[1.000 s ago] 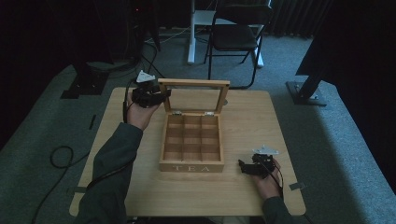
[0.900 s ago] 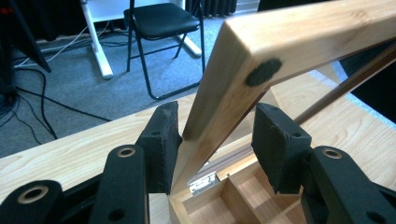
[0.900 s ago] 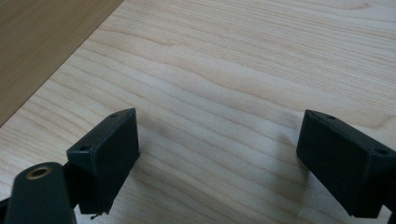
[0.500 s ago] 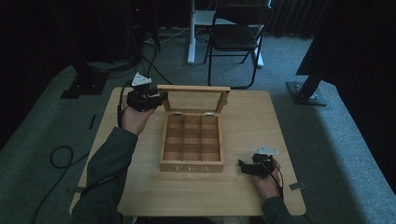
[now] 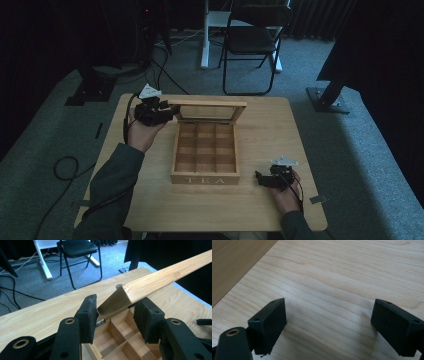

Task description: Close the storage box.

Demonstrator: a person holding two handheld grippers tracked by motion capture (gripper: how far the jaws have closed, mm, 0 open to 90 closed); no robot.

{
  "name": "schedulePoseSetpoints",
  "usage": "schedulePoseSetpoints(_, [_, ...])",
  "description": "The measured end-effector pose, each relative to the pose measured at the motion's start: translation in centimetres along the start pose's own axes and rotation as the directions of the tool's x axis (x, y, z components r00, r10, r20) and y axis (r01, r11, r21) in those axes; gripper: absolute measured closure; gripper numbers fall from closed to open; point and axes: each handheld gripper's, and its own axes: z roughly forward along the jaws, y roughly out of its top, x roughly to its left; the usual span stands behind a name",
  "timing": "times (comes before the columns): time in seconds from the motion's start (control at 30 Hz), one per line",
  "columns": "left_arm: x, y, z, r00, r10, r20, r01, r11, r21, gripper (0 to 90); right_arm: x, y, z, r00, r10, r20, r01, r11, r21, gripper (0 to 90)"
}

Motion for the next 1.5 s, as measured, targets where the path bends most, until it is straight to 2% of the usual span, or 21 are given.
schedulePoseSetpoints(0.4, [-0.4,-1.1,-0.4,0.9997,-0.015,0.016,0.015,0.9999,0.001,51.4,0.0,0.0,0.0,1.0,0.003,0.0,-0.003,1.0,0.001,12.5])
schedulePoseSetpoints(0.93, [-1.1,-2.7,-1.0,0.9996,-0.013,0.026,0.013,0.9998,0.014,47.2,0.0,0.0,0.0,1.0,0.003,0.0,-0.003,1.0,0.0,12.5])
schedulePoseSetpoints(1.5, [-1.7,-4.7,-1.4,0.9987,-0.035,0.038,0.034,0.9991,0.025,44.1,0.0,0.0,0.0,1.0,0.002,0.0,-0.002,1.0,-0.001,12.5])
